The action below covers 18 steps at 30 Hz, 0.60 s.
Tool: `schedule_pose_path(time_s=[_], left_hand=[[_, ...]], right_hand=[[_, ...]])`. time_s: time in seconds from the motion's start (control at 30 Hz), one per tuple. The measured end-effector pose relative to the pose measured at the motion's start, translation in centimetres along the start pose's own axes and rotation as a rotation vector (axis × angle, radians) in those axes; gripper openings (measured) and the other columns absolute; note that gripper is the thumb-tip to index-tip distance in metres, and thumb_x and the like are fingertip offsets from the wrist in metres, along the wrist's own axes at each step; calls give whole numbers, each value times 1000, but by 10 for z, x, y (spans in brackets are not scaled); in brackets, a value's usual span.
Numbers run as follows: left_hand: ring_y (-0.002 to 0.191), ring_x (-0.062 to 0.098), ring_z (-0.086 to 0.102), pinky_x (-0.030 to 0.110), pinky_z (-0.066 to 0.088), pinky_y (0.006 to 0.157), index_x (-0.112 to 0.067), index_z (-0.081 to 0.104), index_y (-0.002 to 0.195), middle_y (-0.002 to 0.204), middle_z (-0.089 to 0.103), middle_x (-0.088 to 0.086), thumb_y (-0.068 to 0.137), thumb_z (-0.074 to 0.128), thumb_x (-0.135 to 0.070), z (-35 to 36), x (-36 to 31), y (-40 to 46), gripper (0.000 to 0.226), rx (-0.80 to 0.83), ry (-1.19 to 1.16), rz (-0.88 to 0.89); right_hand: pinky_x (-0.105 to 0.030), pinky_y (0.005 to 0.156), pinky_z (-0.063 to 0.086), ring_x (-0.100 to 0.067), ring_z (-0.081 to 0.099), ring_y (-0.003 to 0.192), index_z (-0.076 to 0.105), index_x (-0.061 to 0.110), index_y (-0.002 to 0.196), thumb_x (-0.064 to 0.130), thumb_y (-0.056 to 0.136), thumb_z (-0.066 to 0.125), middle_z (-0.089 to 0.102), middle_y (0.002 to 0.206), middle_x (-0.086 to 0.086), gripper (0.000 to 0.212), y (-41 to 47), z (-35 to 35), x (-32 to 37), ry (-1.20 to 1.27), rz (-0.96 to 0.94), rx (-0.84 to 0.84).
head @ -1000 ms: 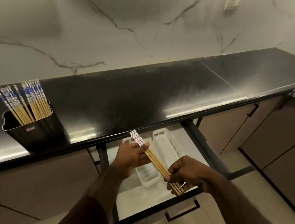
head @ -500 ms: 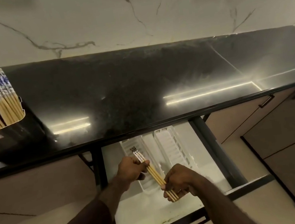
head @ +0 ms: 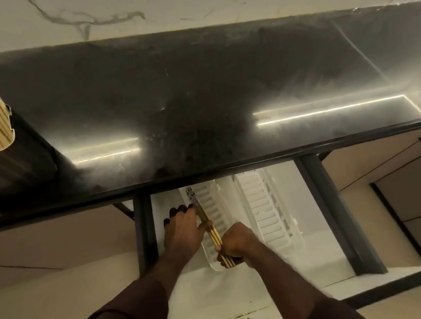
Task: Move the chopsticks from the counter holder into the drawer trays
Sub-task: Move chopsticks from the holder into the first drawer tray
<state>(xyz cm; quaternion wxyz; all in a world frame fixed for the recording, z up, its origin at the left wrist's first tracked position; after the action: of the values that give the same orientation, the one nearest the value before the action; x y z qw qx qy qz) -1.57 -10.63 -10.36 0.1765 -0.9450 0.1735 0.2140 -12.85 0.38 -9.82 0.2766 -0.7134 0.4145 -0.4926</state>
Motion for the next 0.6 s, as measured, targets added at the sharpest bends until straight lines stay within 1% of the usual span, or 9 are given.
schedule_pose_path(time_s=[0.1, 0.13, 0.2, 0.3, 0.33, 0.4, 0.47, 0.53, 0.6], left_hand=[[82, 7, 53, 26, 47, 72, -29, 55, 121, 102, 56, -9, 87, 63, -50, 5, 0, 0, 40, -5, 43, 32], [88, 10, 55, 29, 48, 76, -30, 55, 123, 109, 58, -6, 88, 62, -49, 5, -2, 0, 41, -23, 74, 51], [111, 20, 50, 42, 44, 92, -30, 56, 127, 129, 53, -1, 88, 60, -50, 4, -6, -2, 43, -54, 206, 100], [135, 26, 29, 53, 28, 104, -31, 59, 126, 148, 42, -1, 90, 56, -50, 11, -13, -4, 41, 37, 364, 183], [140, 27, 22, 55, 22, 107, -31, 60, 124, 150, 40, -2, 90, 55, -49, 14, -15, -5, 39, 73, 398, 203], [145, 26, 12, 57, 12, 111, -30, 61, 122, 150, 40, -4, 91, 53, -48, 19, -17, -7, 36, 122, 458, 227], [148, 25, 6, 59, 4, 113, -28, 61, 123, 150, 42, -4, 90, 52, -47, 21, -21, -9, 39, 160, 519, 248], [149, 26, 3, 60, -4, 114, -26, 60, 126, 149, 44, 0, 89, 52, -47, 23, -26, -10, 43, 202, 577, 260], [149, 26, 6, 60, -9, 113, -23, 58, 127, 148, 46, 3, 89, 53, -47, 24, -32, -10, 45, 239, 629, 264]], right_hand=[[-44, 72, 63, -25, 75, 75, 73, 0, 90, 12, 80, 75, 76, 83, -15, 17, 10, 4, 4, -40, -37, -32], [-44, 73, 63, -26, 75, 76, 73, 0, 90, 14, 80, 74, 76, 84, -15, 17, 13, 6, 5, -56, -50, -36], [-43, 76, 62, -27, 74, 82, 73, 2, 94, 17, 80, 73, 76, 89, -14, 20, 17, 10, 7, -119, -79, -49], [-44, 78, 61, -30, 73, 87, 72, 1, 96, 15, 82, 68, 75, 95, -16, 20, 22, 19, 3, -161, -101, -64], [-43, 77, 61, -30, 73, 87, 71, 1, 97, 15, 84, 66, 75, 94, -16, 20, 23, 22, 1, -175, -105, -71], [-37, 76, 61, -27, 73, 87, 71, 3, 99, 23, 88, 63, 75, 94, -13, 24, 24, 26, -3, -226, -104, -94], [-30, 76, 57, -26, 71, 93, 71, 5, 102, 32, 92, 60, 74, 99, -11, 31, 24, 27, -4, -293, -98, -119], [-29, 76, 52, -27, 69, 99, 70, 6, 104, 30, 91, 59, 73, 104, -12, 29, 26, 28, -4, -350, -93, -130], [-30, 77, 52, -27, 68, 100, 68, 7, 103, 25, 90, 60, 72, 106, -12, 24, 28, 30, -5, -385, -92, -128]])
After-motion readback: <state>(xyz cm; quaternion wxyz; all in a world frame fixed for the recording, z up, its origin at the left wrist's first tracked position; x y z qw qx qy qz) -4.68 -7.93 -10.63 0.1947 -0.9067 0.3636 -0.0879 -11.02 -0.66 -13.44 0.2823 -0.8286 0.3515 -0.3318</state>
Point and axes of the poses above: each hand's wrist, its own y-axis towards the middle knuckle, its own z-axis out of the palm, x = y × z, the point moved 8 cm from there along y, towards the middle knuckle
